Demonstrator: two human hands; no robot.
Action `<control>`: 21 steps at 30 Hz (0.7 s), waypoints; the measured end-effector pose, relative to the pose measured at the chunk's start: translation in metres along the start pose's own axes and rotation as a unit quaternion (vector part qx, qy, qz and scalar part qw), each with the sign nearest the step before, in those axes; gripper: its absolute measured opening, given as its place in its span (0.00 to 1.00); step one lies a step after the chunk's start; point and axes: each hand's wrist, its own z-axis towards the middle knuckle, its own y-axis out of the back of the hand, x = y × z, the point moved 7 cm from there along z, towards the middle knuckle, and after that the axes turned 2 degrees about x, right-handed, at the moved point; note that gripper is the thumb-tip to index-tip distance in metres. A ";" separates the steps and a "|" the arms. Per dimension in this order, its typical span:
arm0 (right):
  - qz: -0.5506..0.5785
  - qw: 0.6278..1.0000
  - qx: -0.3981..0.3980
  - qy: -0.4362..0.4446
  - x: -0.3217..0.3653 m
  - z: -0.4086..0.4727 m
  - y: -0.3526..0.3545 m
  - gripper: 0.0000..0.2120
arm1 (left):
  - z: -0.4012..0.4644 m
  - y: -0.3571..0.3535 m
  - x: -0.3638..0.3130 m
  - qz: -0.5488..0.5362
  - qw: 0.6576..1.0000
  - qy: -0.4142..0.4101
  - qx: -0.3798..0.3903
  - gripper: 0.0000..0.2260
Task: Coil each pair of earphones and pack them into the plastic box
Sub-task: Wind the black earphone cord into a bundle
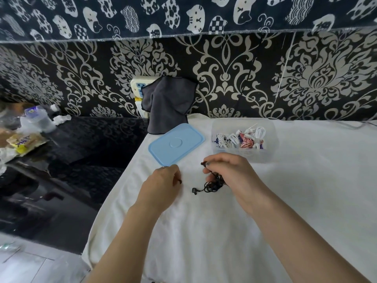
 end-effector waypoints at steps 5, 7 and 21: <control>-0.011 1.000 -0.001 -0.005 0.002 0.000 0.005 0.06 | 0.006 -0.002 -0.011 -0.014 1.000 -0.026 -0.006 0.04; -0.016 1.000 -0.004 -0.008 0.003 -0.001 0.007 0.06 | 0.007 -0.007 -0.014 -0.007 0.999 -0.034 0.005 0.03; -0.036 0.999 -0.004 -0.014 0.004 -0.008 0.006 0.05 | 0.003 -0.014 -0.028 -0.064 0.993 -0.077 0.063 0.06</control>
